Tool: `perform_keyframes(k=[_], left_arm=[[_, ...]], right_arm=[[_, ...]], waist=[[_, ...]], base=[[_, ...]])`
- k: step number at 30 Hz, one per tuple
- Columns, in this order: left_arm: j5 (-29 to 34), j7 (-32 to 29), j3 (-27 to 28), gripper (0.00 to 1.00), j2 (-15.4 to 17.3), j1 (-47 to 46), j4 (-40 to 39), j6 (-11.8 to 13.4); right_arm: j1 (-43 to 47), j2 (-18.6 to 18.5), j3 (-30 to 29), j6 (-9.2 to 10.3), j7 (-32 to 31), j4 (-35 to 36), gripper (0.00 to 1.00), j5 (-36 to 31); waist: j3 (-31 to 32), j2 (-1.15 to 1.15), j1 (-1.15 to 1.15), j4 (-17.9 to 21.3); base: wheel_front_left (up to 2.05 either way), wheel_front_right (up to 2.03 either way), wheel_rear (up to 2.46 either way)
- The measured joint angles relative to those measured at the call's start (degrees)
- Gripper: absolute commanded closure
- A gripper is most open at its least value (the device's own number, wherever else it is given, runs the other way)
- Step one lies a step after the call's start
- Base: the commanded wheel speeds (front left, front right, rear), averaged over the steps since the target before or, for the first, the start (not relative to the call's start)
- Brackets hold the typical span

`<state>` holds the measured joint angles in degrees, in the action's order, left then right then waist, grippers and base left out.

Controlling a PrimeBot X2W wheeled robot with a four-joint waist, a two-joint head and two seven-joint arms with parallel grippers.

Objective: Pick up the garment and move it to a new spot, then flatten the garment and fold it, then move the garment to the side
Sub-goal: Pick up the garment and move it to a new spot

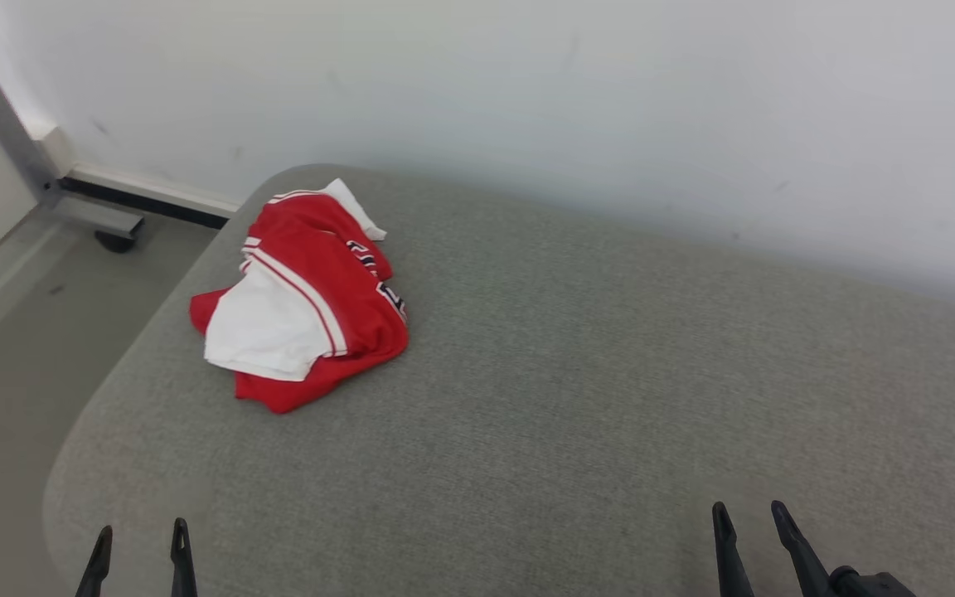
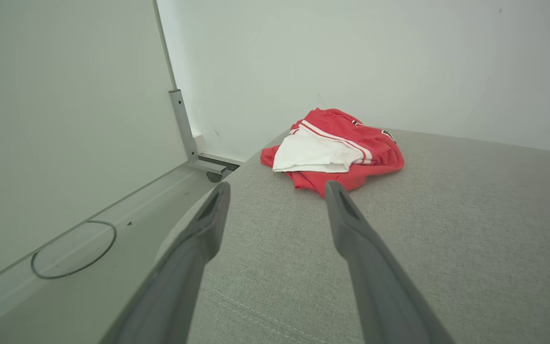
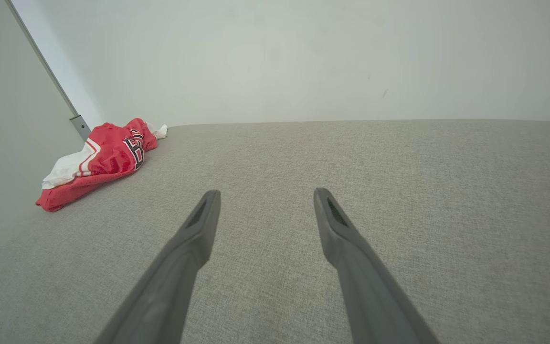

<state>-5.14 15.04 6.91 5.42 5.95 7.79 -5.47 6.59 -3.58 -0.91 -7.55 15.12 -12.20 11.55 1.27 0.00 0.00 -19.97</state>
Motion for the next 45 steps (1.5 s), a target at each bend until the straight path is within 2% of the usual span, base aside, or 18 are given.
perform_keyframes(k=[7,11,22,26,31,45], left_arm=[[-0.49,0.0,0.96,0.0,-0.04,0.23,-0.56,0.69],[-0.6,0.0,1.69,0.0,-0.11,0.79,-1.47,1.23],[-1.41,0.0,2.72,0.0,-0.11,0.66,-1.53,1.43],[-1.96,0.0,3.01,0.0,0.8,-1.48,-1.04,1.01],[-2.99,-0.01,2.87,0.0,3.58,-7.17,1.15,-0.03],[-7.99,-0.81,3.82,0.0,12.07,-26.78,8.79,-1.2]], right_arm=[[-0.37,0.01,0.53,-0.01,0.0,-0.19,0.0,-0.19],[-1.4,-0.13,1.14,0.0,0.0,-0.47,0.0,-0.33],[-1.7,-0.49,1.48,0.0,-0.01,-1.08,0.0,-0.05],[-1.76,-0.44,1.04,0.0,0.0,-0.76,0.0,-0.16],[-2.4,-0.99,1.04,-0.01,0.0,-0.43,0.0,-0.71],[-5.25,-3.83,-0.55,0.0,-0.32,3.11,0.0,-2.03]], waist=[[-0.33,0.0,0.0,-6.38],[-0.87,0.0,0.0,-8.67],[-0.91,0.01,0.0,-9.08],[-0.85,0.01,0.0,-7.74],[-1.44,0.01,0.0,-4.66],[-6.64,0.01,0.01,7.36]], base=[[0.0,0.0,0.0],[0.0,0.0,0.0],[0.0,0.0,0.0],[0.0,0.0,0.0],[0.0,0.0,0.0],[0.0,0.0,0.0]])
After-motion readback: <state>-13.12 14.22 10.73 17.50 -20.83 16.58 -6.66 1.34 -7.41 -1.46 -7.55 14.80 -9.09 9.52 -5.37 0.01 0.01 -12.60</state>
